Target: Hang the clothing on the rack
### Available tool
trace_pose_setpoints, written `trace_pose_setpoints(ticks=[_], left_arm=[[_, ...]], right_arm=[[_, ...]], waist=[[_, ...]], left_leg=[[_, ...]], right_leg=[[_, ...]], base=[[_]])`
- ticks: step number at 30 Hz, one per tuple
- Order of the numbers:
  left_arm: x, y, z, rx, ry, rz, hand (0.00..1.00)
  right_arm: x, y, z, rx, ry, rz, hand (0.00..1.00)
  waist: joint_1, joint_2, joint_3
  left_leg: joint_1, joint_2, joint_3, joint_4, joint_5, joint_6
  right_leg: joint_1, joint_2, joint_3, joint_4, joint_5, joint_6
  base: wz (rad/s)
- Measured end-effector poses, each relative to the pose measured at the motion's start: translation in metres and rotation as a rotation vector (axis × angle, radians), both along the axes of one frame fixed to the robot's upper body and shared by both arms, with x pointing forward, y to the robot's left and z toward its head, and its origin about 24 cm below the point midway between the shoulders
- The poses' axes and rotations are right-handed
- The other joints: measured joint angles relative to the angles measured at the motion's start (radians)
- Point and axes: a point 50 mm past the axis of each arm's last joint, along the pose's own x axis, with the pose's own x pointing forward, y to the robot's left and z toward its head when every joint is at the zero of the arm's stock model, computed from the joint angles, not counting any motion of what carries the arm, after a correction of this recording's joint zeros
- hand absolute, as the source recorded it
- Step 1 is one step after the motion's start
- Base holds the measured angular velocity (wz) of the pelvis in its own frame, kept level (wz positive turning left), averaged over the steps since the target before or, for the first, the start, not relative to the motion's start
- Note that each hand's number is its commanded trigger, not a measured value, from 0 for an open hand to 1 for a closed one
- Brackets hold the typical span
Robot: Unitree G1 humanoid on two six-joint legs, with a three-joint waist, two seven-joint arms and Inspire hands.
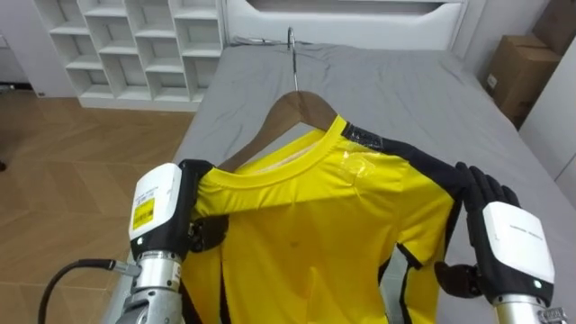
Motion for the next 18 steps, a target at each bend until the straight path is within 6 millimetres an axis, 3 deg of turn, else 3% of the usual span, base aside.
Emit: trace_pose_setpoints(ticks=[6,18], left_arm=[[-0.004,-0.0007,-0.0022,-0.003,0.013,-0.005,1.0],[-0.004,-0.0011,-0.0031,-0.005,0.027,-0.007,1.0]], right_arm=[[-0.0001,0.0003,-0.0005,0.023,0.0,-0.005,0.0],[-0.0002,-0.0004,-0.001,0.023,0.002,-0.009,0.0]], waist=[[-0.021,0.001,-0.0008],[-0.022,0.005,-0.0029]], left_leg=[[0.0,0.0,0.001,0.0,0.0,0.0],[0.0,0.0,0.002,-0.002,0.0,0.0]], right_leg=[[0.0,0.0,0.001,0.0,0.0,0.0],[0.001,0.001,0.0,0.003,0.0,0.0]], base=[[0.0],[0.0]])
